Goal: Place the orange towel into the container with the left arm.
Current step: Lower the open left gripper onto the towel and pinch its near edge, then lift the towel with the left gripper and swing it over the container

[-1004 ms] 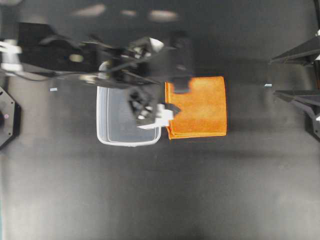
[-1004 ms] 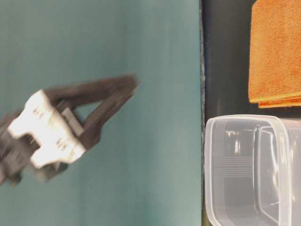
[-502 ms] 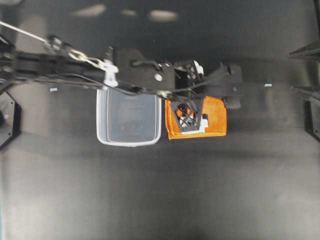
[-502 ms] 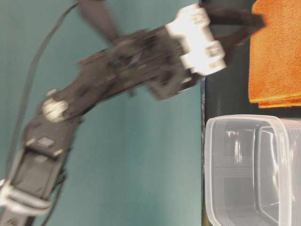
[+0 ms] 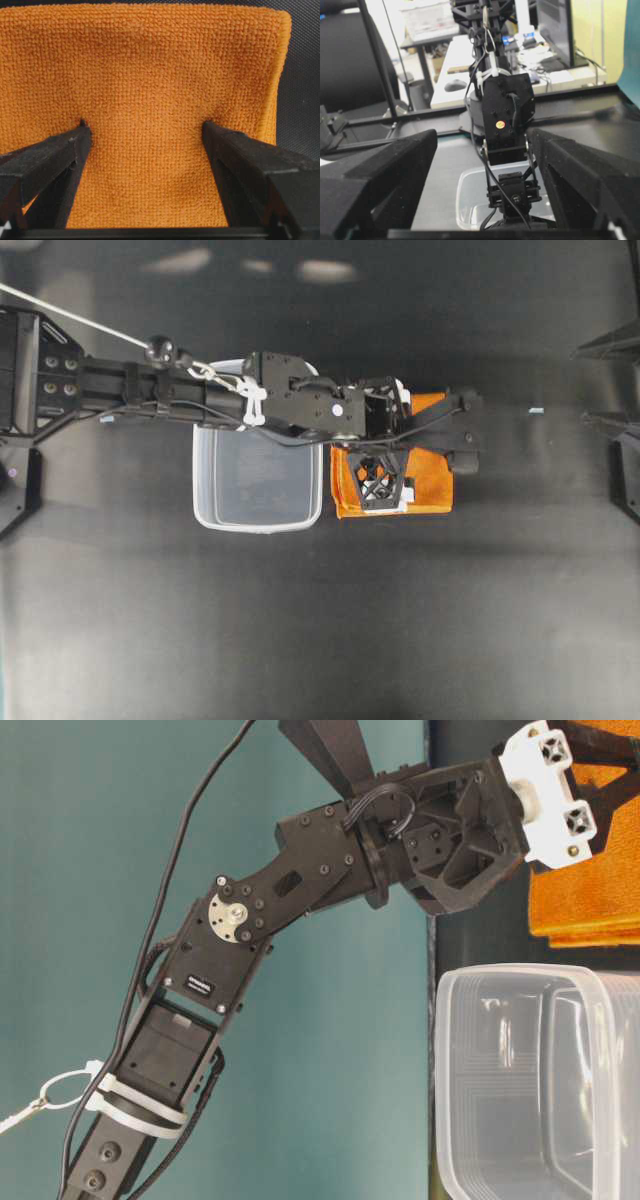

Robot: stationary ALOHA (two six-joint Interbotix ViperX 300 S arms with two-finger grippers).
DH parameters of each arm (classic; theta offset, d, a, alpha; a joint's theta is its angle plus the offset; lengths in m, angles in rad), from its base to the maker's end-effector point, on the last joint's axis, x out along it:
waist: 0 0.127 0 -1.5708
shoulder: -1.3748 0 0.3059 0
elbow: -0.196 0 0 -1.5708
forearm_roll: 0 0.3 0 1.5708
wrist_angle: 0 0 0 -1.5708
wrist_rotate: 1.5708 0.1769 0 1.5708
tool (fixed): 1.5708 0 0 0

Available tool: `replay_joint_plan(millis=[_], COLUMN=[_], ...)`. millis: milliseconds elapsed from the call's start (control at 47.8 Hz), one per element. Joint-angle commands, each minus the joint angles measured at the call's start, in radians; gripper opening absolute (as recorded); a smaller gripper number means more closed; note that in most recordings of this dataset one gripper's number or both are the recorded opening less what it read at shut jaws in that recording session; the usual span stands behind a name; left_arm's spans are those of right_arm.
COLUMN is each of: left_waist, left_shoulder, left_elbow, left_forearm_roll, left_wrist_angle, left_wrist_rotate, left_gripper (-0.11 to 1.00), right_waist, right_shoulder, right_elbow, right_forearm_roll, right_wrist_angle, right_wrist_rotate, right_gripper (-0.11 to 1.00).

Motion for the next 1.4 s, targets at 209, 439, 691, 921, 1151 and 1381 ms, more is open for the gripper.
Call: replay_joint_plan(millis=[209,439,691,921,1151,1381], left_waist=[-0.021,-0.023,-0.029,-0.025,-0.002,0.002], left_shoulder=[-0.014,-0.098,-0.301,-0.531,-0.735,-0.833], left_elbow=[0.012,0.006,0.012,0.135,0.426,0.594], left_forearm_roll=[0.003,0.003,0.003,0.003,0.003,0.003], left_wrist_angle=[0.014,0.017,0.078,0.137,0.117,0.032], left_wrist_rotate=[0.011,0.011,0.011,0.011,0.011,0.011], left_gripper=[0.38,0.06,0.06,0.06,0.06,0.06], right_waist=[-0.002,-0.002,0.000,0.000,-0.002,-0.002], right_shoulder=[0.006,0.008,0.006,0.006,0.005,0.006], right_elbow=[-0.011,-0.009,-0.011,-0.011,-0.008,-0.008], right_forearm_roll=[0.003,0.003,0.005,0.003,0.003,0.003], right_wrist_angle=[-0.009,-0.011,-0.012,-0.012,-0.012,-0.014], right_wrist_rotate=[0.005,0.005,0.005,0.003,0.005,0.005], right_gripper=[0.74,0.74,0.74,0.74,0.74,0.74])
